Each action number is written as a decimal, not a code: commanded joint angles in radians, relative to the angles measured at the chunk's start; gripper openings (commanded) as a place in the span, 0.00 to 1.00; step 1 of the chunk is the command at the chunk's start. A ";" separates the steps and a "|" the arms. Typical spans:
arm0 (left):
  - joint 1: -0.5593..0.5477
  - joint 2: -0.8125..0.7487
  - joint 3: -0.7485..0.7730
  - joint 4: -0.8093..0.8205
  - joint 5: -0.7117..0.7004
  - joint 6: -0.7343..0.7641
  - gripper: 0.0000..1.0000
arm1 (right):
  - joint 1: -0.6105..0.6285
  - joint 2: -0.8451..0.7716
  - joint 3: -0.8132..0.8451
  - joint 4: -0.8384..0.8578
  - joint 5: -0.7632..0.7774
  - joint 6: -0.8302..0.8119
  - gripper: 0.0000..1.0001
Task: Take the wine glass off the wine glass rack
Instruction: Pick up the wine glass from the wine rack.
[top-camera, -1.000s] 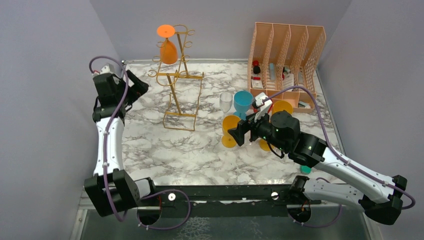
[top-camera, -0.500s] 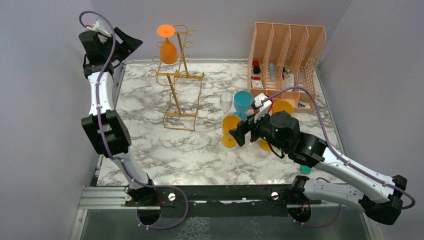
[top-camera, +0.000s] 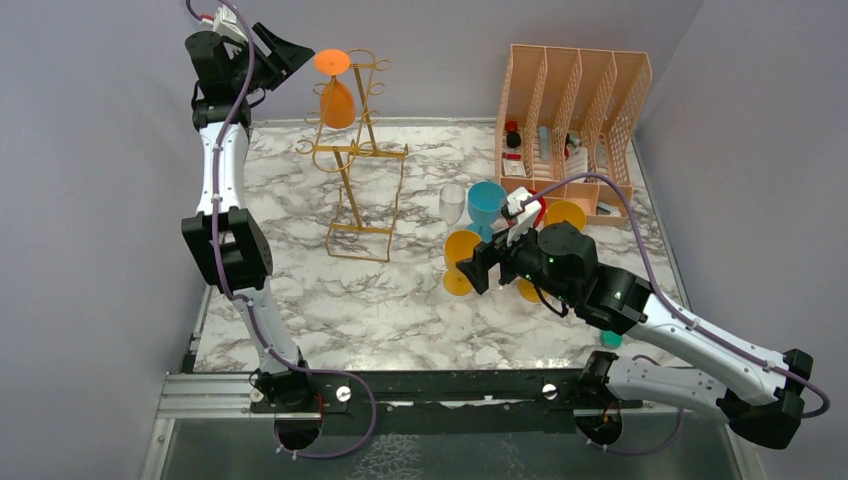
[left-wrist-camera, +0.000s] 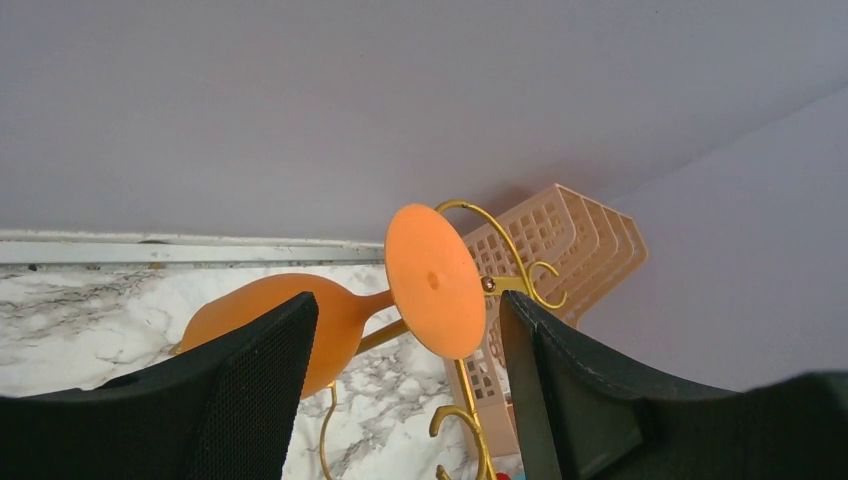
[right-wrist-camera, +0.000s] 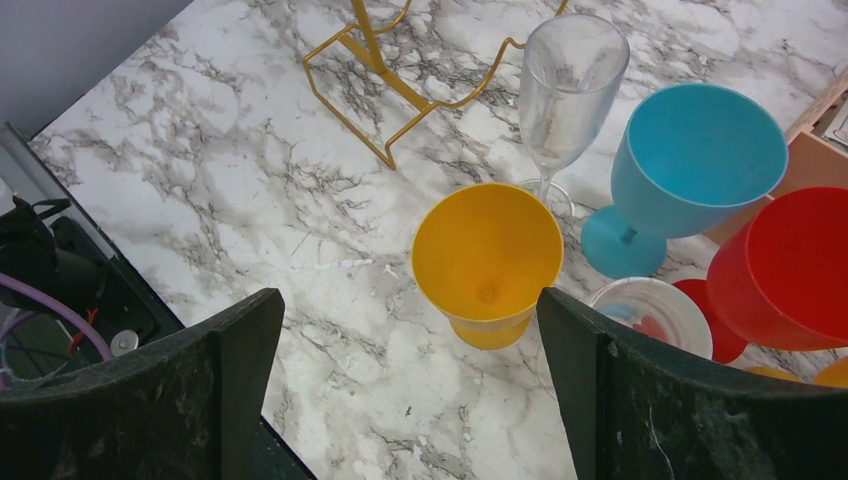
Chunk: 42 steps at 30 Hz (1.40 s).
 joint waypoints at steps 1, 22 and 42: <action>0.000 0.021 0.036 0.080 0.049 -0.080 0.71 | 0.005 -0.002 -0.003 0.013 -0.027 0.015 1.00; -0.059 0.142 0.185 -0.070 0.008 -0.045 0.37 | 0.006 -0.003 0.011 0.003 -0.038 0.016 1.00; -0.060 0.093 0.175 -0.149 -0.085 -0.020 0.30 | 0.006 -0.017 0.011 -0.016 -0.041 0.048 0.99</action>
